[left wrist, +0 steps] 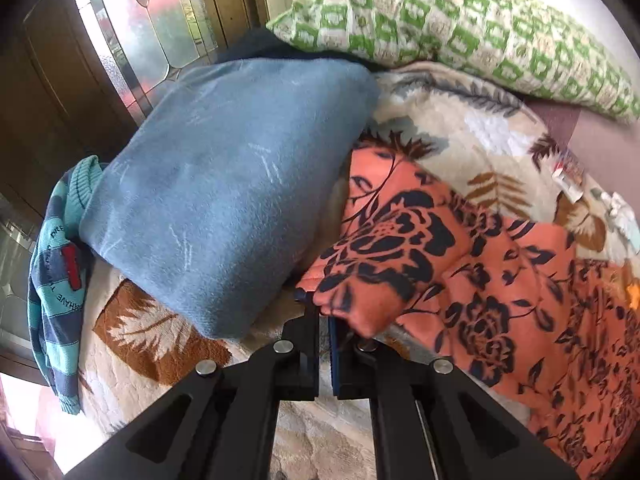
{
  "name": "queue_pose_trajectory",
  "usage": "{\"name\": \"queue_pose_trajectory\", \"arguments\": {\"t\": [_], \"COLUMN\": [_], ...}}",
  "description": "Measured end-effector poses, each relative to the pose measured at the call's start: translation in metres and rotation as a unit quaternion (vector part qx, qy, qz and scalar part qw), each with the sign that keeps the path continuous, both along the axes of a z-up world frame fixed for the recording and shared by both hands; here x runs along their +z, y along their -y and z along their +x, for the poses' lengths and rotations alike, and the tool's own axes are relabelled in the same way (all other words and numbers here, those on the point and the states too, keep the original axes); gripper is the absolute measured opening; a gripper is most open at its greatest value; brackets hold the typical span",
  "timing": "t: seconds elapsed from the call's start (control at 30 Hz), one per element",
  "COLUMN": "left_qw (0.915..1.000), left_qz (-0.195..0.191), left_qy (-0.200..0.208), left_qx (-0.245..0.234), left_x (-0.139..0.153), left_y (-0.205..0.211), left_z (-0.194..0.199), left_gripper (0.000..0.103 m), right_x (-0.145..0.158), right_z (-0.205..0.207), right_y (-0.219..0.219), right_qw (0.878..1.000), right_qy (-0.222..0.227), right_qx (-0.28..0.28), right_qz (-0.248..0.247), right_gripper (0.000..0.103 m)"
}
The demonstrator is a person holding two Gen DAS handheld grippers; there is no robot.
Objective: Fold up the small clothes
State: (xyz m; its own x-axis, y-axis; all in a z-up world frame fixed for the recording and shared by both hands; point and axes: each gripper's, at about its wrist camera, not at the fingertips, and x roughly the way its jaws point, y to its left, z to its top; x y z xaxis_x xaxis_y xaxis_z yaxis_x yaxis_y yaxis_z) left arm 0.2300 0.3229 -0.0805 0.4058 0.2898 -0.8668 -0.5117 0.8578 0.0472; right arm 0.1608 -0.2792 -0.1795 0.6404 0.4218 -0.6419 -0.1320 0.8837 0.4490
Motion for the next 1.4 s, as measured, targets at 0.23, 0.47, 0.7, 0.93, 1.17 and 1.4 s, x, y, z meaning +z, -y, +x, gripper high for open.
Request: {"name": "queue_pose_trajectory", "arguments": {"t": [0.23,0.47,0.7,0.93,1.17,1.4], "left_qw": [0.9854,0.9541,0.9279,0.9109,0.8978,0.9399], "left_qz": [0.115,0.163,0.131,0.075,-0.003,0.027], "left_qy": [0.101,0.128,0.119,0.085,0.074,0.167], "left_qx": [-0.074,-0.216,-0.328,-0.397,-0.434,-0.297], "left_x": [0.137,0.164,0.098,0.022,0.029,0.075], "left_y": [0.087,0.236,0.404,0.518,0.513,0.339], "left_z": [0.003,0.033,0.057,0.058,0.028,-0.018], "left_gripper": [0.003,0.003,0.003,0.007,0.053,0.083], "right_x": [0.01,0.015,0.011,-0.002,-0.02,-0.016], "right_z": [-0.005,-0.012,-0.011,-0.005,0.005,0.006], "right_y": [0.018,0.038,0.05,0.061,0.059,0.055], "right_qw": [0.997,0.992,0.987,0.985,0.984,0.985], "right_qy": [0.003,0.004,-0.004,-0.021,-0.049,-0.054], "right_qx": [-0.001,-0.018,-0.035,-0.06,-0.07,-0.065], "right_qz": [0.08,0.122,0.155,0.16,0.159,0.153], "right_gripper": [0.079,0.079,0.079,0.079,0.083,0.083]}}
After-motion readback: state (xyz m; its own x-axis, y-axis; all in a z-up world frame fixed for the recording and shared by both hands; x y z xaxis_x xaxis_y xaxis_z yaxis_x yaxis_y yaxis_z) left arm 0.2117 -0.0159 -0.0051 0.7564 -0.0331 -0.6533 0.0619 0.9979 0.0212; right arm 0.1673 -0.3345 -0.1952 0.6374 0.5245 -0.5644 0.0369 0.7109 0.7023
